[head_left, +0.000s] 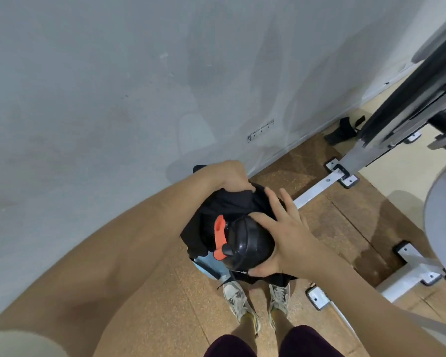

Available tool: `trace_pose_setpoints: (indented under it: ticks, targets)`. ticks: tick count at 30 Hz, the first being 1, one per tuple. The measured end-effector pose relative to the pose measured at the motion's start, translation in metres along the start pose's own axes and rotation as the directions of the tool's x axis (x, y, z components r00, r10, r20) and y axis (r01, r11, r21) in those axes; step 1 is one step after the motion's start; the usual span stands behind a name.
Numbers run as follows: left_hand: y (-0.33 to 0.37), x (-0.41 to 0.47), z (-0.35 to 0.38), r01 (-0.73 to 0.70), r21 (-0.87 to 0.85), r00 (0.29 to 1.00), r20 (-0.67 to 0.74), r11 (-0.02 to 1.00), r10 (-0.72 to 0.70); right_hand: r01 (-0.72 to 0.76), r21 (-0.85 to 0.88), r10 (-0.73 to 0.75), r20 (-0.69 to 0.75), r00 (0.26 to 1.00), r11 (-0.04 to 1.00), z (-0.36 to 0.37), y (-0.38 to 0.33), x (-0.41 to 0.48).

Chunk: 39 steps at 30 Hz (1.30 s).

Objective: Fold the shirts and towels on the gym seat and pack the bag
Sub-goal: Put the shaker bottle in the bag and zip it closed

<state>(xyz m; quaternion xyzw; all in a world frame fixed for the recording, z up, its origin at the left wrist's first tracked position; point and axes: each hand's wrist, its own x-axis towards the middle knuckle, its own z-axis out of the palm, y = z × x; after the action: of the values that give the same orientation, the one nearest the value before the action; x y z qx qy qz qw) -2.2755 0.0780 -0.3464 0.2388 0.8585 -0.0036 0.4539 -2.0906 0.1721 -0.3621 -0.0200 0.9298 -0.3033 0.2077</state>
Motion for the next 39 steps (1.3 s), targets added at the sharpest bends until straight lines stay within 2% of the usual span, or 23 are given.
trace_pose_setpoints:
  ticks: [3,5,7,11,13,15,17,19,21,23,25,29,31,34,35,37,39]
  targets:
    - [-0.014,-0.012,-0.007,0.052,-0.094,0.991,0.131,0.994,-0.040,0.016,-0.037,-0.014,0.053,0.998,0.999,0.007,0.011,0.005]
    - [-0.027,-0.019,-0.006,-0.042,-0.005,0.973,0.229,0.999,0.042,0.038,-0.036,-0.036,0.052,0.998,0.999,0.007,0.018,0.007]
    - [-0.043,-0.024,0.003,-0.165,0.102,0.955,0.265,0.981,0.133,0.078,-0.081,-0.075,0.048,0.996,0.994,0.009,0.023,0.009]
    - [-0.057,-0.028,0.026,-0.296,0.046,0.954,0.066,0.954,0.293,0.141,-0.086,-0.137,0.044,0.990,0.986,0.018,0.032,0.011]
    - [-0.057,-0.028,0.037,-0.317,0.193,0.944,-0.032,0.928,0.329,0.138,-0.072,-0.137,0.017,0.990,0.988,0.020,0.037,0.012]
    - [-0.054,-0.027,0.051,-0.267,0.399,0.932,-0.126,0.877,0.341,0.136,-0.030,-0.136,-0.009,0.991,0.990,0.020,0.041,0.011]
    - [-0.053,-0.023,0.061,-0.147,0.508,0.905,-0.277,0.849,0.322,0.148,0.096,-0.144,-0.044,0.989,0.984,0.017,0.039,0.010]
    - [-0.050,-0.026,0.061,-0.021,0.484,0.871,-0.420,0.875,0.253,0.112,0.315,-0.098,-0.059,0.993,0.943,0.011,0.037,0.007]
    - [-0.048,-0.040,0.056,0.036,0.389,0.843,-0.507,0.921,0.181,0.057,0.573,-0.038,-0.044,0.998,0.818,-0.005,0.037,0.001]
    - [-0.048,-0.068,0.055,0.018,0.282,0.814,-0.561,0.959,0.150,0.034,0.785,-0.040,-0.012,0.999,0.618,-0.021,0.039,-0.011]
    - [-0.047,-0.103,0.057,0.011,0.206,0.766,-0.631,0.978,0.125,-0.009,0.879,-0.062,0.044,0.997,0.477,-0.038,0.037,-0.025]
    - [-0.025,-0.181,0.049,-0.009,0.129,0.623,-0.775,0.992,0.106,0.023,0.926,-0.060,0.000,0.998,0.377,-0.052,0.024,-0.056]
    - [-0.011,-0.219,0.043,0.014,0.129,0.550,-0.829,0.992,0.100,0.116,0.916,-0.045,-0.107,0.993,0.384,-0.061,0.008,-0.078]
    - [0.009,-0.274,0.031,0.034,0.194,0.393,-0.904,0.980,0.166,0.290,0.870,-0.024,-0.306,0.952,0.399,-0.073,-0.022,-0.121]
    - [0.016,-0.292,0.028,0.041,0.210,0.349,-0.919,0.977,0.183,0.347,0.839,-0.036,-0.367,0.930,0.418,-0.078,-0.035,-0.137]
    - [0.030,-0.330,0.022,0.044,0.210,0.307,-0.933,0.977,0.187,0.464,0.744,-0.070,-0.495,0.866,0.480,-0.084,-0.061,-0.171]
    - [0.046,-0.363,0.019,-0.044,0.233,0.216,-0.947,0.971,0.237,0.563,0.645,-0.093,-0.611,0.786,0.517,-0.091,-0.086,-0.203]
